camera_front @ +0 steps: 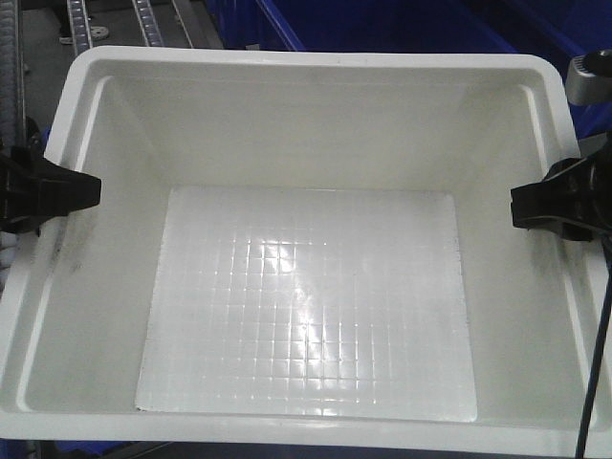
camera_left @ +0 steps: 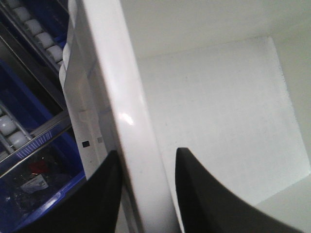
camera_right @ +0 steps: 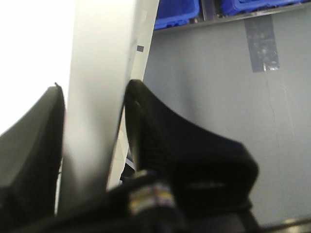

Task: Move bin from left to right shelf
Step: 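Hold the tote with both grippers while the base backs away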

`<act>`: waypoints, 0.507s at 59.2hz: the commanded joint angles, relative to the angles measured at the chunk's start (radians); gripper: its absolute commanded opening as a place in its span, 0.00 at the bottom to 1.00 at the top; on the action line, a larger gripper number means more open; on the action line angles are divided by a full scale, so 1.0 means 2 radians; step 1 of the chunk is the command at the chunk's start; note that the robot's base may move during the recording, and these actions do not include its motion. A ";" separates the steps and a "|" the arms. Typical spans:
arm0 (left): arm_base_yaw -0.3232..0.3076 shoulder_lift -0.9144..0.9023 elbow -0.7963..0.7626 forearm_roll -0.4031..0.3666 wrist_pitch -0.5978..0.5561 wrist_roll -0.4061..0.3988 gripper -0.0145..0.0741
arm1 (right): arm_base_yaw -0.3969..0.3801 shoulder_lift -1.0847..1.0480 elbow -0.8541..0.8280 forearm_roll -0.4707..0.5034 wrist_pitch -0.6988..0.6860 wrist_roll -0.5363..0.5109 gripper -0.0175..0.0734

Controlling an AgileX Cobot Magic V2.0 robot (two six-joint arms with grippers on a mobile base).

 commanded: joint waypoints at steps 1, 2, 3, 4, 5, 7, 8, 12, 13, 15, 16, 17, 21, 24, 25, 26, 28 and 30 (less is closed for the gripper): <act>-0.006 -0.012 -0.024 -0.058 -0.024 0.021 0.16 | 0.004 -0.015 -0.022 0.040 -0.058 -0.017 0.19; -0.006 -0.012 -0.024 -0.058 -0.024 0.021 0.16 | 0.004 -0.015 -0.022 0.040 -0.058 -0.017 0.19; -0.006 -0.012 -0.024 -0.058 -0.024 0.021 0.16 | 0.004 -0.015 -0.022 0.040 -0.058 -0.017 0.19; -0.006 -0.012 -0.024 -0.058 -0.024 0.021 0.16 | 0.004 -0.015 -0.022 0.040 -0.058 -0.017 0.19; -0.006 -0.012 -0.024 -0.058 -0.024 0.021 0.16 | 0.004 -0.015 -0.022 0.040 -0.058 -0.017 0.19; -0.006 -0.012 -0.024 -0.058 -0.024 0.021 0.16 | 0.004 -0.015 -0.022 0.040 -0.058 -0.017 0.19; -0.006 -0.012 -0.024 -0.058 -0.024 0.021 0.16 | 0.004 -0.015 -0.022 0.040 -0.058 -0.017 0.19; -0.006 -0.012 -0.024 -0.058 -0.024 0.021 0.16 | 0.004 -0.015 -0.022 0.040 -0.058 -0.017 0.19; -0.006 -0.012 -0.024 -0.058 -0.024 0.021 0.16 | 0.004 -0.015 -0.022 0.040 -0.058 -0.017 0.19; -0.006 -0.012 -0.024 -0.058 -0.024 0.021 0.16 | 0.004 -0.015 -0.022 0.040 -0.058 -0.017 0.19; -0.006 -0.012 -0.024 -0.058 -0.024 0.021 0.16 | 0.004 -0.015 -0.022 0.040 -0.058 -0.017 0.19; -0.006 -0.012 -0.024 -0.058 -0.024 0.021 0.16 | 0.004 -0.015 -0.022 0.040 -0.058 -0.017 0.19; -0.006 -0.012 -0.024 -0.058 -0.024 0.021 0.16 | 0.004 -0.015 -0.022 0.040 -0.058 -0.017 0.19; -0.006 -0.012 -0.024 -0.058 -0.024 0.021 0.16 | 0.004 -0.015 -0.022 0.040 -0.058 -0.017 0.19; -0.006 -0.012 -0.024 -0.058 -0.024 0.021 0.16 | 0.004 -0.015 -0.022 0.040 -0.058 -0.017 0.19; -0.006 -0.012 -0.024 -0.058 -0.024 0.021 0.16 | 0.004 -0.015 -0.022 0.040 -0.058 -0.017 0.19; -0.006 -0.012 -0.024 -0.058 -0.024 0.021 0.16 | 0.004 -0.015 -0.022 0.040 -0.058 -0.017 0.19; -0.006 -0.012 -0.024 -0.058 -0.024 0.021 0.16 | 0.004 -0.015 -0.022 0.040 -0.058 -0.017 0.19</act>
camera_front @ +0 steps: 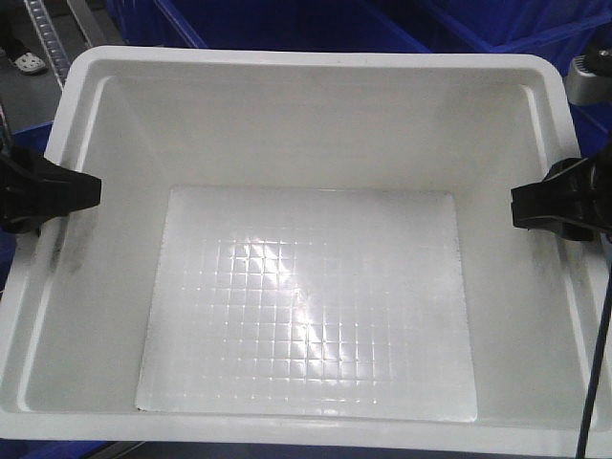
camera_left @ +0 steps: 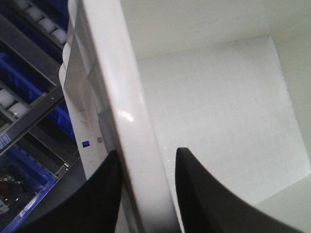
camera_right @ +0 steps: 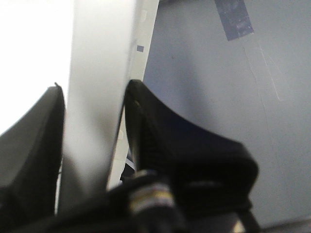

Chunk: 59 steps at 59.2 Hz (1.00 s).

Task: Move bin from left to right shelf
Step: 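Hold the tote with both grippers while the base backs away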

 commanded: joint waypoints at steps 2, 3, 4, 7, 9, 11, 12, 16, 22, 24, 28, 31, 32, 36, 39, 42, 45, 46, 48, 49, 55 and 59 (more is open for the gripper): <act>-0.006 -0.012 -0.024 -0.058 -0.024 0.020 0.16 | 0.004 -0.015 -0.022 0.040 -0.058 -0.017 0.19; -0.006 -0.012 -0.024 -0.058 -0.024 0.020 0.16 | 0.004 -0.015 -0.022 0.040 -0.058 -0.017 0.19; -0.006 -0.012 -0.024 -0.058 -0.024 0.020 0.16 | 0.004 -0.015 -0.022 0.040 -0.058 -0.017 0.19; -0.006 -0.012 -0.024 -0.058 -0.024 0.020 0.16 | 0.004 -0.015 -0.022 0.040 -0.058 -0.017 0.19; -0.006 -0.012 -0.024 -0.058 -0.024 0.020 0.16 | 0.004 -0.015 -0.022 0.040 -0.058 -0.017 0.19; -0.006 -0.012 -0.024 -0.058 -0.024 0.020 0.16 | 0.004 -0.015 -0.022 0.040 -0.058 -0.017 0.19; -0.006 -0.012 -0.024 -0.058 -0.024 0.020 0.16 | 0.004 -0.015 -0.022 0.040 -0.058 -0.017 0.19; -0.006 -0.012 -0.024 -0.058 -0.024 0.020 0.16 | 0.004 -0.015 -0.022 0.040 -0.058 -0.017 0.19; -0.006 -0.012 -0.024 -0.058 -0.024 0.020 0.16 | 0.004 -0.015 -0.022 0.040 -0.058 -0.017 0.19; -0.006 -0.012 -0.024 -0.058 -0.024 0.020 0.16 | 0.004 -0.015 -0.022 0.040 -0.058 -0.017 0.19; -0.006 -0.012 -0.024 -0.058 -0.024 0.020 0.16 | 0.004 -0.015 -0.022 0.040 -0.058 -0.017 0.19; -0.006 -0.012 -0.024 -0.058 -0.024 0.020 0.16 | 0.004 -0.015 -0.022 0.040 -0.058 -0.017 0.19; -0.006 -0.012 -0.024 -0.058 -0.024 0.020 0.16 | 0.004 -0.015 -0.022 0.040 -0.058 -0.017 0.19; -0.006 -0.012 -0.024 -0.058 -0.024 0.020 0.16 | 0.004 -0.015 -0.022 0.040 -0.058 -0.017 0.19; -0.006 -0.012 -0.024 -0.058 -0.024 0.020 0.16 | 0.004 -0.015 -0.022 0.040 -0.058 -0.017 0.19; -0.006 -0.012 -0.024 -0.058 -0.024 0.020 0.16 | 0.004 -0.015 -0.022 0.040 -0.058 -0.017 0.19; -0.006 -0.012 -0.024 -0.058 -0.024 0.020 0.16 | 0.004 -0.015 -0.022 0.040 -0.058 -0.017 0.19; -0.006 -0.012 -0.024 -0.058 -0.024 0.020 0.16 | 0.004 -0.015 -0.022 0.040 -0.058 -0.017 0.19; -0.006 -0.012 -0.024 -0.058 -0.024 0.020 0.16 | 0.004 -0.015 -0.022 0.040 -0.058 -0.017 0.19; -0.006 -0.012 -0.024 -0.058 -0.024 0.020 0.16 | 0.004 -0.015 -0.022 0.040 -0.058 -0.017 0.19; -0.006 -0.012 -0.024 -0.058 -0.024 0.020 0.16 | 0.004 -0.015 -0.022 0.040 -0.058 -0.017 0.19; -0.006 -0.012 -0.024 -0.058 -0.024 0.020 0.16 | 0.004 -0.015 -0.022 0.040 -0.058 -0.017 0.19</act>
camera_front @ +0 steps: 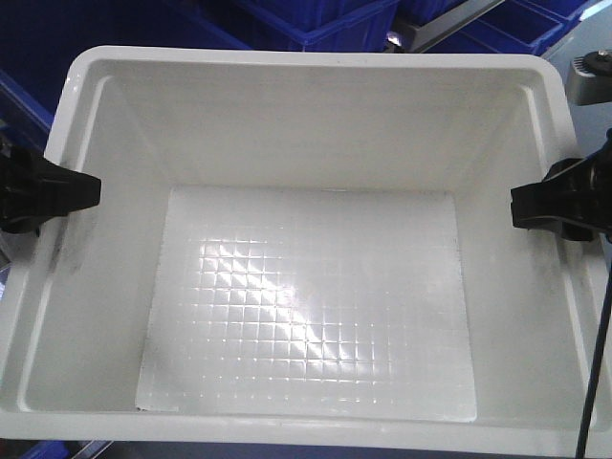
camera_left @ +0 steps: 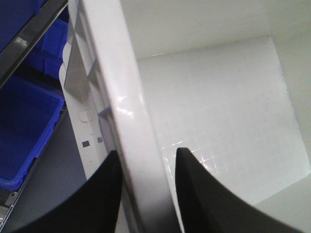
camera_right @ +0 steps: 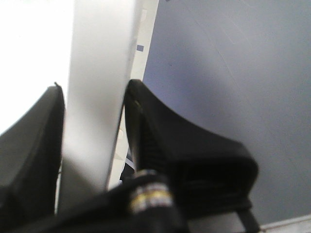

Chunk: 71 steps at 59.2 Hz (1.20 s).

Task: Move bin from left to right shelf
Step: 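Hold the tote with both grippers while the base backs away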

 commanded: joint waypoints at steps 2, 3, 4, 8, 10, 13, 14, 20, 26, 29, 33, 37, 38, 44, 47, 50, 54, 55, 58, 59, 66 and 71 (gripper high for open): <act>-0.006 -0.012 -0.024 -0.058 -0.024 0.020 0.16 | 0.004 -0.015 -0.022 0.040 -0.058 -0.017 0.19; -0.006 -0.012 -0.024 -0.058 -0.024 0.020 0.16 | 0.004 -0.015 -0.022 0.040 -0.058 -0.017 0.19; -0.006 -0.012 -0.024 -0.058 -0.024 0.020 0.16 | 0.004 -0.015 -0.022 0.040 -0.058 -0.017 0.19; -0.006 -0.012 -0.024 -0.058 -0.024 0.020 0.16 | 0.004 -0.015 -0.022 0.040 -0.058 -0.017 0.19; -0.006 -0.012 -0.024 -0.058 -0.024 0.020 0.16 | 0.004 -0.015 -0.022 0.040 -0.058 -0.017 0.19; -0.006 -0.012 -0.024 -0.058 -0.024 0.020 0.16 | 0.004 -0.015 -0.022 0.040 -0.058 -0.017 0.19; -0.006 -0.012 -0.024 -0.058 -0.024 0.020 0.16 | 0.004 -0.015 -0.022 0.040 -0.058 -0.017 0.19; -0.006 -0.012 -0.024 -0.058 -0.024 0.020 0.16 | 0.004 -0.015 -0.022 0.041 -0.058 -0.017 0.19; -0.006 -0.012 -0.024 -0.058 -0.024 0.020 0.16 | 0.004 -0.015 -0.022 0.041 -0.058 -0.017 0.19; -0.006 -0.012 -0.024 -0.058 -0.024 0.020 0.16 | 0.004 -0.015 -0.022 0.041 -0.058 -0.017 0.19; -0.006 -0.012 -0.024 -0.058 -0.024 0.020 0.16 | 0.004 -0.015 -0.022 0.041 -0.058 -0.017 0.19; -0.006 -0.012 -0.024 -0.058 -0.024 0.020 0.16 | 0.004 -0.015 -0.022 0.041 -0.058 -0.017 0.19; -0.006 -0.012 -0.024 -0.058 -0.024 0.020 0.16 | 0.004 -0.015 -0.022 0.041 -0.058 -0.017 0.19; -0.006 -0.012 -0.024 -0.058 -0.024 0.020 0.16 | 0.004 -0.015 -0.022 0.041 -0.058 -0.017 0.19; -0.006 -0.012 -0.024 -0.058 -0.024 0.020 0.16 | 0.004 -0.015 -0.022 0.041 -0.058 -0.017 0.19; -0.006 -0.012 -0.024 -0.058 -0.024 0.020 0.16 | 0.004 -0.015 -0.022 0.041 -0.058 -0.017 0.19; -0.006 -0.012 -0.024 -0.058 -0.024 0.020 0.16 | 0.004 -0.015 -0.022 0.041 -0.058 -0.017 0.19; -0.006 -0.012 -0.024 -0.058 -0.024 0.020 0.16 | 0.004 -0.015 -0.022 0.041 -0.058 -0.017 0.19; -0.006 -0.012 -0.024 -0.058 -0.024 0.020 0.16 | 0.004 -0.015 -0.022 0.041 -0.058 -0.017 0.19; -0.006 -0.012 -0.024 -0.058 -0.024 0.020 0.16 | 0.004 -0.015 -0.022 0.041 -0.058 -0.017 0.19; -0.006 -0.012 -0.024 -0.058 -0.024 0.020 0.16 | 0.004 -0.015 -0.022 0.041 -0.058 -0.017 0.19; -0.006 -0.012 -0.024 -0.058 -0.024 0.020 0.16 | 0.004 -0.015 -0.022 0.041 -0.058 -0.017 0.19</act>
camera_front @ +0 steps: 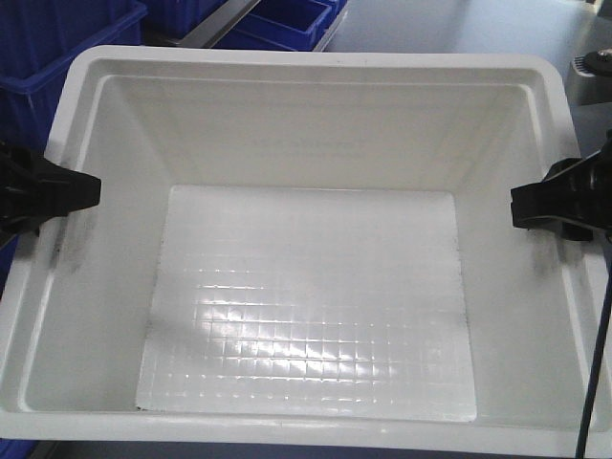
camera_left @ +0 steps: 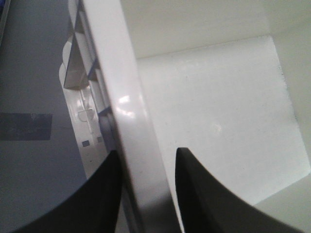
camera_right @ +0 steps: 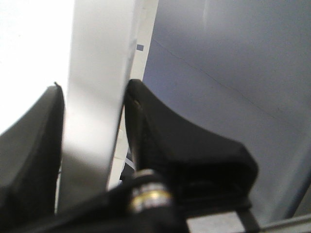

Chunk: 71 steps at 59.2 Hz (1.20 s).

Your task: Move bin from left to right shelf

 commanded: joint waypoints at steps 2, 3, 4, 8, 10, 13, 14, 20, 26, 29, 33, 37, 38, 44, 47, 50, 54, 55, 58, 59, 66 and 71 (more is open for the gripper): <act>-0.006 -0.012 -0.024 -0.058 -0.024 0.019 0.16 | 0.004 -0.015 -0.022 0.041 -0.058 -0.017 0.19; -0.006 -0.012 -0.024 -0.058 -0.024 0.019 0.16 | 0.004 -0.015 -0.022 0.041 -0.058 -0.017 0.19; -0.006 -0.012 -0.024 -0.058 -0.024 0.019 0.16 | 0.004 -0.015 -0.022 0.041 -0.058 -0.017 0.19; -0.006 -0.012 -0.024 -0.058 -0.024 0.019 0.16 | 0.004 -0.015 -0.022 0.041 -0.058 -0.017 0.19; -0.006 -0.012 -0.024 -0.058 -0.024 0.019 0.16 | 0.004 -0.015 -0.022 0.041 -0.058 -0.017 0.19; -0.006 -0.012 -0.024 -0.058 -0.024 0.019 0.16 | 0.004 -0.015 -0.022 0.041 -0.058 -0.017 0.19; -0.006 -0.012 -0.024 -0.058 -0.024 0.019 0.16 | 0.004 -0.015 -0.022 0.041 -0.058 -0.017 0.19; -0.006 -0.012 -0.024 -0.058 -0.024 0.019 0.16 | 0.004 -0.015 -0.022 0.041 -0.058 -0.017 0.19; -0.006 -0.012 -0.024 -0.058 -0.024 0.019 0.16 | 0.004 -0.015 -0.022 0.041 -0.058 -0.017 0.19; -0.006 -0.012 -0.024 -0.058 -0.024 0.019 0.16 | 0.004 -0.015 -0.022 0.041 -0.058 -0.017 0.19; -0.006 -0.012 -0.024 -0.058 -0.024 0.019 0.16 | 0.004 -0.015 -0.022 0.041 -0.058 -0.017 0.19; -0.006 -0.012 -0.024 -0.058 -0.024 0.019 0.16 | 0.004 -0.015 -0.022 0.041 -0.058 -0.017 0.19; -0.006 -0.012 -0.024 -0.058 -0.024 0.019 0.16 | 0.004 -0.015 -0.022 0.041 -0.058 -0.017 0.19; -0.006 -0.012 -0.024 -0.058 -0.024 0.019 0.16 | 0.004 -0.015 -0.022 0.041 -0.058 -0.017 0.19; -0.006 -0.012 -0.024 -0.058 -0.024 0.019 0.16 | 0.004 -0.015 -0.022 0.041 -0.058 -0.017 0.19; -0.006 -0.012 -0.024 -0.058 -0.024 0.019 0.16 | 0.004 -0.015 -0.022 0.041 -0.058 -0.017 0.19; -0.006 -0.012 -0.024 -0.058 -0.024 0.019 0.16 | 0.004 -0.015 -0.022 0.041 -0.058 -0.017 0.19; -0.006 -0.012 -0.024 -0.058 -0.024 0.019 0.16 | 0.004 -0.015 -0.022 0.041 -0.058 -0.017 0.19; -0.006 -0.012 -0.024 -0.058 -0.024 0.019 0.16 | 0.004 -0.015 -0.022 0.041 -0.058 -0.017 0.19; -0.006 -0.012 -0.024 -0.058 -0.024 0.019 0.16 | 0.004 -0.015 -0.022 0.041 -0.058 -0.017 0.19; -0.006 -0.012 -0.024 -0.058 -0.024 0.019 0.16 | 0.004 -0.015 -0.022 0.041 -0.058 -0.017 0.19; -0.006 -0.012 -0.024 -0.058 -0.024 0.019 0.16 | 0.004 -0.015 -0.022 0.041 -0.058 -0.017 0.19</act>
